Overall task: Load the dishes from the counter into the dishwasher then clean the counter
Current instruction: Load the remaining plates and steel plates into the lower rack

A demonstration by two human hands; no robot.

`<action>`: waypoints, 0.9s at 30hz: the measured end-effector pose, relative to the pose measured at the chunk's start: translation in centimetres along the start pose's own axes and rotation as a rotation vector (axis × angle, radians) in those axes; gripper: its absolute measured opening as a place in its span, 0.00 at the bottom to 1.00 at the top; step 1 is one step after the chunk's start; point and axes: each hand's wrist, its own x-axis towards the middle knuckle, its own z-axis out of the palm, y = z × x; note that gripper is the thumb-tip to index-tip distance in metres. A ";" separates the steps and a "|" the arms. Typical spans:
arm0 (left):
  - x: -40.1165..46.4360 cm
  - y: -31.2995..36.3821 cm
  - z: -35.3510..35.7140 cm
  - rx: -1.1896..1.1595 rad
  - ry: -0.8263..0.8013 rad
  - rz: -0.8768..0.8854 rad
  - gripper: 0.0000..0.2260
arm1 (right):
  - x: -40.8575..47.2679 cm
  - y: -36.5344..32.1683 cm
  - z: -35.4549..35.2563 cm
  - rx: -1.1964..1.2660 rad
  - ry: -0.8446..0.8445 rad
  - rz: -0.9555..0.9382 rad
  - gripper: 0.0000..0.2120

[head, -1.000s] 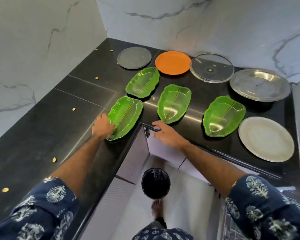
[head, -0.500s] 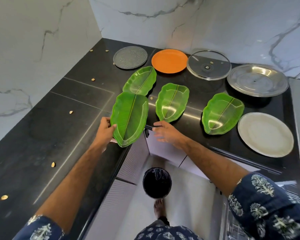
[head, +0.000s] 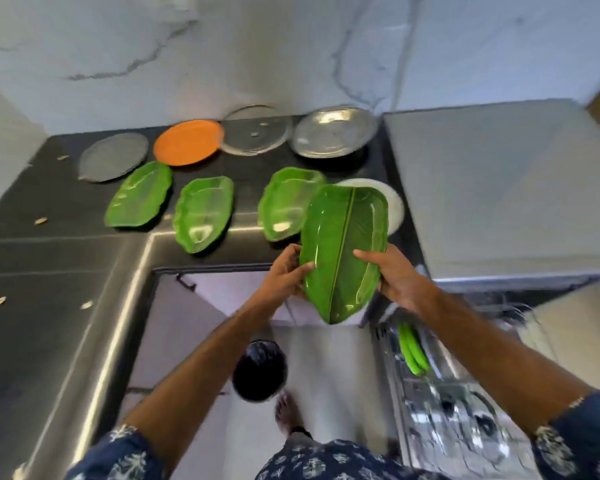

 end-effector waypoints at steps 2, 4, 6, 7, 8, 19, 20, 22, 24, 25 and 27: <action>1.2 0.3 6.4 0.021 -0.104 0.023 0.10 | -3.7 -0.6 -5.7 -0.029 0.078 -0.021 0.16; 2.0 0.8 13.2 0.009 -0.200 0.028 0.13 | -8.0 -0.8 -11.1 -0.053 0.144 -0.025 0.15; 2.4 0.8 19.6 0.007 -0.286 -0.009 0.13 | -12.0 -0.4 -16.4 -0.047 0.224 -0.027 0.14; 2.8 0.2 22.0 0.022 -0.339 -0.018 0.13 | -13.6 0.0 -18.7 -0.036 0.256 -0.027 0.14; 2.9 -0.3 25.0 0.067 -0.424 -0.024 0.12 | -15.6 0.5 -21.3 -0.021 0.301 -0.032 0.14; 8.1 -16.3 38.5 1.013 -0.922 -0.027 0.11 | -21.6 11.7 -38.1 -0.529 0.722 0.298 0.11; 8.9 -18.6 38.8 1.069 -0.928 -0.016 0.12 | -20.2 13.4 -39.8 -0.605 0.717 0.325 0.13; 10.5 -22.1 39.3 1.207 -0.932 0.060 0.13 | -17.5 16.2 -42.8 -0.757 0.711 0.368 0.19; 12.6 -26.1 39.9 1.357 -0.936 0.155 0.13 | -13.9 19.0 -45.7 -0.932 0.719 0.368 0.19; 13.8 -28.3 40.1 1.415 -0.939 0.191 0.14 | -11.8 20.4 -47.1 -1.005 0.722 0.352 0.19; 15.8 -31.6 40.5 1.493 -0.914 0.278 0.14 | -8.0 22.4 -49.0 -1.098 0.691 0.340 0.21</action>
